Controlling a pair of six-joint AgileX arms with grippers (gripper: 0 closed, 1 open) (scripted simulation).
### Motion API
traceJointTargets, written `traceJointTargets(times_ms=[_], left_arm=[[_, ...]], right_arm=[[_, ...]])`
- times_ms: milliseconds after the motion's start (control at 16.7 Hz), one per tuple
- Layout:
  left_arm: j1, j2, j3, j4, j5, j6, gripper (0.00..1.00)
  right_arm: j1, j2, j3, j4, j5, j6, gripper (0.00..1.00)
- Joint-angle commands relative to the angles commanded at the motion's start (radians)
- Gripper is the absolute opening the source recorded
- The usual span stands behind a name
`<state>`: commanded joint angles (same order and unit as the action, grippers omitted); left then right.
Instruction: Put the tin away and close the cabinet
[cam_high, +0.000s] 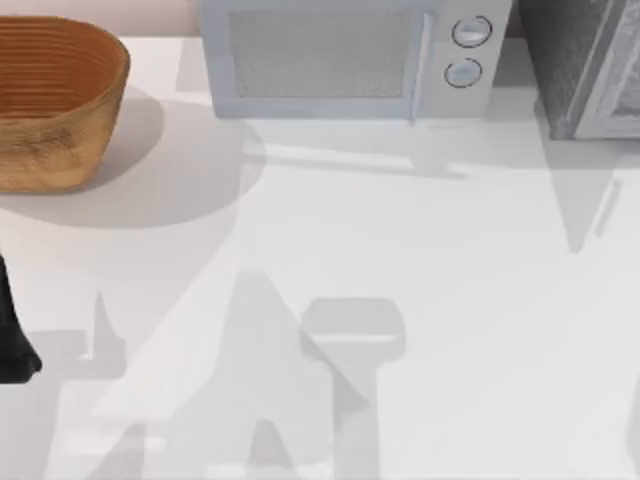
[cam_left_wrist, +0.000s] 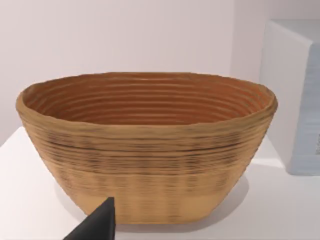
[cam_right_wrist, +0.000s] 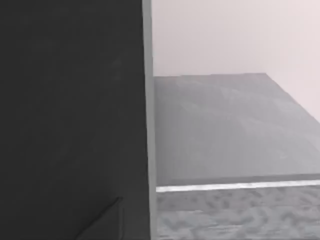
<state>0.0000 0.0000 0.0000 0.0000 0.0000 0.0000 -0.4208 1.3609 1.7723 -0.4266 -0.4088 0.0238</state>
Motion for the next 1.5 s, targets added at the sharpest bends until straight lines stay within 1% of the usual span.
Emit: traceJointTargets(times_ms=[240,360,480,600,660,780,960,1020,1500], left_arm=[[0.0,0.0,0.0,0.0,0.0,0.0,1.0],[0.0,0.0,0.0,0.0,0.0,0.0,1.0],[0.0,0.0,0.0,0.0,0.0,0.0,1.0],[0.0,0.0,0.0,0.0,0.0,0.0,1.0],[0.0,0.0,0.0,0.0,0.0,0.0,1.0],[0.0,0.0,0.0,0.0,0.0,0.0,1.0],[0.0,0.0,0.0,0.0,0.0,0.0,1.0],[0.0,0.0,0.0,0.0,0.0,0.0,1.0],[0.0,0.0,0.0,0.0,0.0,0.0,1.0]], right_arm=[[0.386,-0.018,-0.008,-0.009,0.384,-0.003,1.0],[0.558,-0.032,-0.018,-0.012,0.556,-0.003,1.0],[0.698,-0.046,-0.03,-0.014,0.695,-0.004,1.0],[0.794,-0.058,-0.042,-0.014,0.791,-0.004,1.0],[0.827,-0.063,-0.047,-0.015,0.824,-0.003,1.0],[0.861,-0.069,-0.053,-0.015,0.857,-0.003,1.0],[0.863,-0.069,-0.053,-0.015,0.859,-0.003,1.0],[0.839,-0.091,-0.046,-0.022,0.879,-0.016,1.0],[0.76,0.056,0.054,0.019,0.803,-0.014,1.0]])
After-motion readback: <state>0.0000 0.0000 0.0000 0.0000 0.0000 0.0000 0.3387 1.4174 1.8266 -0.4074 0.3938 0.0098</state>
